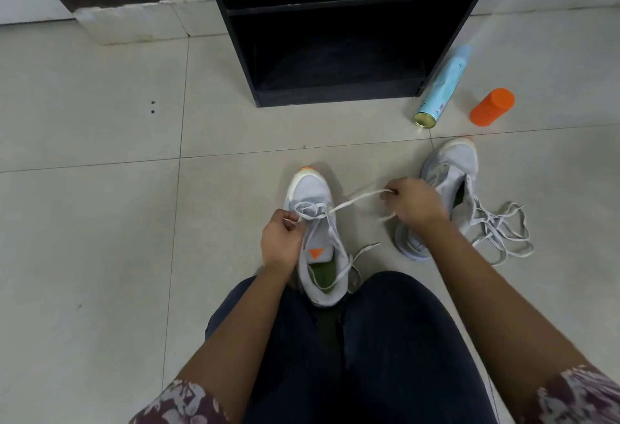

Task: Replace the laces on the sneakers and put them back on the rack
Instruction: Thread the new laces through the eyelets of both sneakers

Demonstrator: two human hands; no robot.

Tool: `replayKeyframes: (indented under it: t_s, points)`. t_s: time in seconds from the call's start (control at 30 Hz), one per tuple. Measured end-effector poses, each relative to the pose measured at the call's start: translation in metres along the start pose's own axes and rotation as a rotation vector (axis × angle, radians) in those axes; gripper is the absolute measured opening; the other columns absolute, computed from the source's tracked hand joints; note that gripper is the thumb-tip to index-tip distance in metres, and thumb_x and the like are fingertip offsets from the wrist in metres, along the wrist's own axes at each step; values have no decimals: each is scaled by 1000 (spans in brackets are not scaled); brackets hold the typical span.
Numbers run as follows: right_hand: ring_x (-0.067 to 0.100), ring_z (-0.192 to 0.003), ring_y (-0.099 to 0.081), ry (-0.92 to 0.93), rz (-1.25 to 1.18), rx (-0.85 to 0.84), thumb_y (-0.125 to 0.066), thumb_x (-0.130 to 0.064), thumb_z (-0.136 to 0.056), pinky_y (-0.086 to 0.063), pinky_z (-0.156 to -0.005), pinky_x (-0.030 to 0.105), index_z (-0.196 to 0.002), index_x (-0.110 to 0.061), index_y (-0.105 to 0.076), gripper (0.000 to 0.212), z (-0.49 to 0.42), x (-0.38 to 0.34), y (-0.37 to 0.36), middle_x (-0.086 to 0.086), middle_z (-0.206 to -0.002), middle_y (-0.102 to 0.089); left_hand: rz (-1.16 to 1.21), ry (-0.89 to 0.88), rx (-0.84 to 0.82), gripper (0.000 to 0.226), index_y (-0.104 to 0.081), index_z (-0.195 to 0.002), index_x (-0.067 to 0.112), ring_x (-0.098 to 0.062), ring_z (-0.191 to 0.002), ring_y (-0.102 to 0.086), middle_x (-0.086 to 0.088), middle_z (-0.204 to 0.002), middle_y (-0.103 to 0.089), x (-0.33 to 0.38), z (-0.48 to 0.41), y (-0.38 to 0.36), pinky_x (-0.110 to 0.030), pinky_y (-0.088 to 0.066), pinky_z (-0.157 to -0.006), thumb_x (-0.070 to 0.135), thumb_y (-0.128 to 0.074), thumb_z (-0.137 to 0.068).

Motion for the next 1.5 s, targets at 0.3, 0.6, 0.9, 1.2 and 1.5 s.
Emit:
replayKeyframes:
  t_s: [0.3, 0.6, 0.9, 1.2, 1.5]
  points:
    - [28, -101, -58, 394, 205, 13, -46, -33, -96, -41, -84, 32, -105, -19, -66, 26, 14, -85, -40, 8, -105, -68, -45, 13, -42, 13, -57, -91, 14, -17, -67, -56, 4, -70, -56, 7, 1, -5, -25, -41, -59, 17, -65, -81]
    - [33, -107, -56, -135, 298, 108, -43, -18, -91, -41, -81, 34, -110, -11, -64, 29, 4, -8, -4, 13, -110, -65, -85, -52, -7, 12, -56, -91, 13, -18, -64, -49, 5, -68, -50, 3, -3, -3, -28, -38, -61, 15, -64, -83]
    - [29, -101, -57, 359, 137, 121, -50, -28, -93, -35, -90, 34, -97, -19, -65, 19, 14, -80, -42, 7, -98, -68, -107, -57, -28, 15, -51, -89, 17, -15, -64, -51, 5, -69, -52, 7, 0, -6, -28, -38, -59, 20, -64, -84]
    - [30, -112, -54, 343, 44, 7, -61, -16, -77, -38, -98, 39, -119, -22, -56, 43, 13, -68, -53, 5, -115, -61, -77, -48, -32, 12, -54, -87, 16, -15, -66, -52, 7, -70, -54, 6, 0, -9, -28, -41, -61, 22, -63, -85]
    - [25, -59, -60, 649, 208, 347, -64, -21, -76, -46, -62, 29, -68, -18, -66, 9, 20, -71, -52, 2, -61, -62, -69, -40, -37, 12, -52, -84, 16, -12, -64, -51, 6, -70, -54, 7, 0, -8, -22, -38, -55, 20, -63, -85]
Point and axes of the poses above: each hand's wrist, its own z-axis away from the middle knuckle, its own y-axis out of the back of the hand, x = y × z, the point moved 5 cm from there along -z, towards the middle knuckle
